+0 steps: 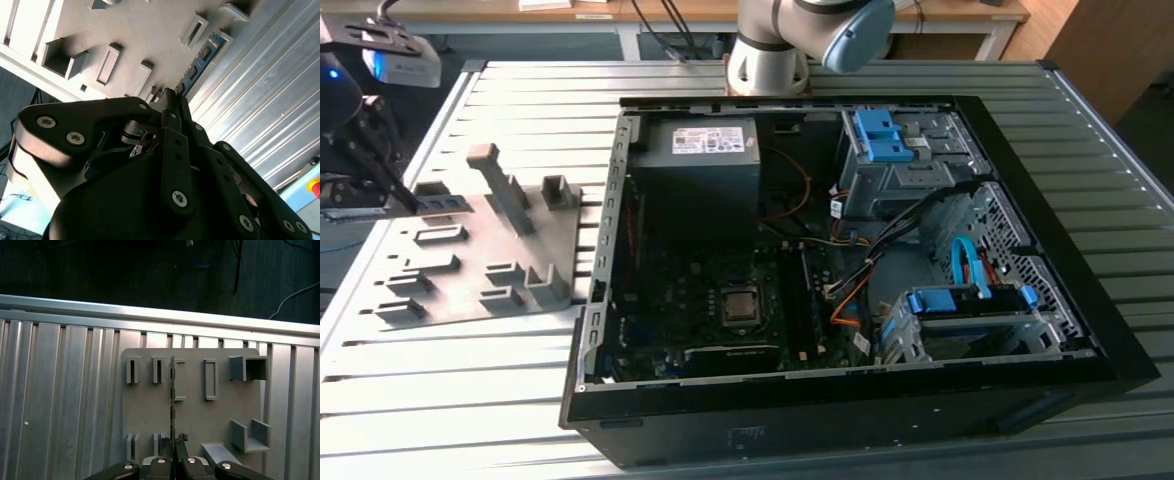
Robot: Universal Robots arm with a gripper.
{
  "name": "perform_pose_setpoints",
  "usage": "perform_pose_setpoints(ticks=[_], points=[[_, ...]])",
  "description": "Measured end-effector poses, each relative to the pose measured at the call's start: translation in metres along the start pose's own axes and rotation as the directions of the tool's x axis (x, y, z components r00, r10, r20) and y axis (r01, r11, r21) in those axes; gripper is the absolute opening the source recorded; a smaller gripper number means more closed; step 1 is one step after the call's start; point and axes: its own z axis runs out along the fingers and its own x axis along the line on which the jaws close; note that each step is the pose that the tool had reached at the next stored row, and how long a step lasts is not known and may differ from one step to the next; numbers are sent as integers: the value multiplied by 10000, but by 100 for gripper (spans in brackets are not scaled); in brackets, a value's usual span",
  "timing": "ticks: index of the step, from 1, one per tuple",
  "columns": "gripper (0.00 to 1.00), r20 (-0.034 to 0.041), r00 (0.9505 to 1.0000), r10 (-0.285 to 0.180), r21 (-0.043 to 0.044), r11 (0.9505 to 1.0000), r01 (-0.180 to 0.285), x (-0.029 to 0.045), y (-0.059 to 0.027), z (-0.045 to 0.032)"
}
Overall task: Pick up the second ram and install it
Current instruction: 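Pick up the second ram and move it above second insertion slot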
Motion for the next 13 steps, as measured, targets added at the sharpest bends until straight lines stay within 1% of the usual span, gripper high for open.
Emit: perform_pose_setpoints(ticks=[13], points=[[14,2,10000,0,0,10000,0,-16,5,-214]])
